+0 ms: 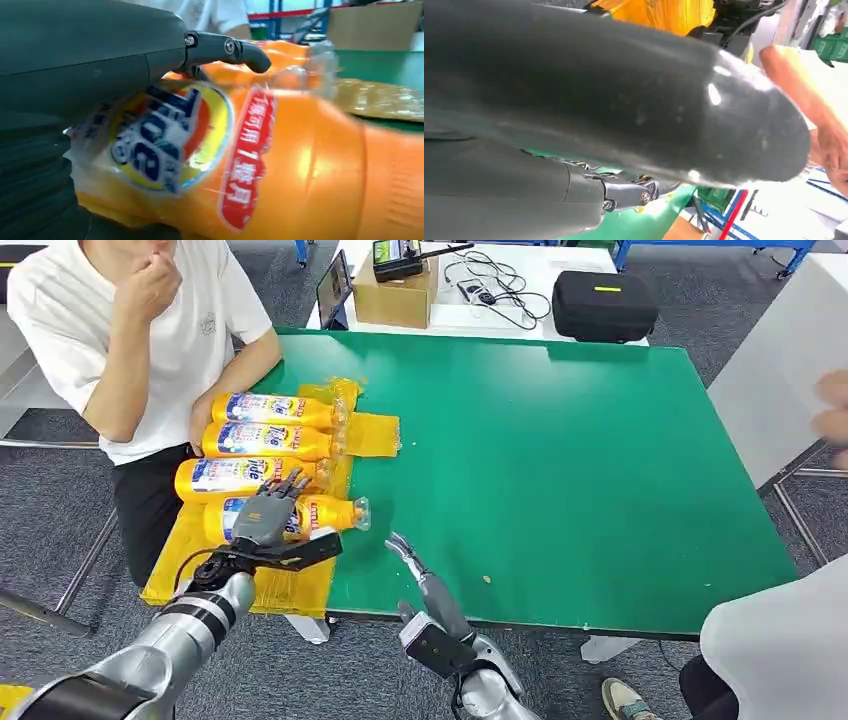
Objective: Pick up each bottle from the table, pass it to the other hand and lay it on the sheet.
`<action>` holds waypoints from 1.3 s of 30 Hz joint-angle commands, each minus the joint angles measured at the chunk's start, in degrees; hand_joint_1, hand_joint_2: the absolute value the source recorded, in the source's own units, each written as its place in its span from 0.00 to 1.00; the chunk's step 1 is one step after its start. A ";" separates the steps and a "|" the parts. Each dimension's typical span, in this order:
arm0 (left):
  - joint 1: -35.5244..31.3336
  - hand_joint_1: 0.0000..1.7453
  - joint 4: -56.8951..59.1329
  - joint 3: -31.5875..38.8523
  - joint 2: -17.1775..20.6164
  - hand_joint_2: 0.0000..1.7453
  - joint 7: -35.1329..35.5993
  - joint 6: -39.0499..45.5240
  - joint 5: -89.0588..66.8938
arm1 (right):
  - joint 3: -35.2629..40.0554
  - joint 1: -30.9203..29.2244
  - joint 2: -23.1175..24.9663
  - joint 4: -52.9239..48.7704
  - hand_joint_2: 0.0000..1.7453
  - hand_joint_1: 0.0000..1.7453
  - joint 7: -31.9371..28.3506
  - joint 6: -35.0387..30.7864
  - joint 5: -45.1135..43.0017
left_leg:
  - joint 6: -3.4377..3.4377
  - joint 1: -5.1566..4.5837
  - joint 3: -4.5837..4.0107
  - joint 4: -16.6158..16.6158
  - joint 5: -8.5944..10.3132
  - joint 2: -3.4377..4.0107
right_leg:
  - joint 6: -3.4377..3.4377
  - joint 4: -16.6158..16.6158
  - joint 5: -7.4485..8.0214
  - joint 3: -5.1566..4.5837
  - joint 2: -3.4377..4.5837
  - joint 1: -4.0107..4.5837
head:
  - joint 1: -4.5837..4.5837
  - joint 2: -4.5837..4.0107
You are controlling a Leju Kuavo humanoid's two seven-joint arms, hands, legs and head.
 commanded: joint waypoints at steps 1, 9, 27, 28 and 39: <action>6.51 0.00 -10.15 -3.67 -1.62 1.00 -2.44 -4.11 5.49 | -1.48 -1.09 -1.16 3.29 0.00 0.00 0.25 0.22 -0.23 | -0.05 0.08 0.29 -0.15 -0.13 0.12 | -0.19 -0.23 -0.09 0.31 -0.04 0.12 | 0.02 0.00; 8.53 0.00 -16.39 -5.28 -1.27 1.00 -6.09 -5.41 11.60 | -1.56 -1.15 -0.96 3.59 0.00 0.00 0.35 0.44 0.12 | -0.05 0.03 0.01 -0.06 -0.06 0.10 | -0.10 -0.08 -0.03 -0.02 0.00 0.06 | 0.00 0.00; 15.79 0.00 -40.16 -12.79 -0.32 1.00 -5.50 0.88 18.89 | -1.29 -0.56 -1.52 4.45 0.00 0.00 0.93 0.42 1.14 | -0.04 0.03 -0.40 -0.05 -0.10 0.11 | -0.08 -0.06 -0.07 -0.45 -0.01 0.06 | 0.00 0.00; 16.05 0.00 -40.07 -12.65 -0.27 1.00 -5.52 1.13 18.95 | -1.30 -0.50 -1.60 4.47 0.00 0.00 0.93 0.45 1.14 | -0.03 0.02 -0.50 -0.03 -0.07 0.12 | -0.05 -0.05 -0.03 -0.56 0.00 0.04 | 0.00 0.00; 21.84 0.00 -48.33 -8.11 -4.99 1.00 -10.53 -6.24 40.16 | -2.63 2.36 -1.73 -2.21 1.00 0.00 -3.44 -2.76 0.00 | -0.02 0.04 -0.55 0.00 -0.09 0.10 | -0.05 -0.04 -0.06 -0.61 -0.02 0.05 | 0.02 0.00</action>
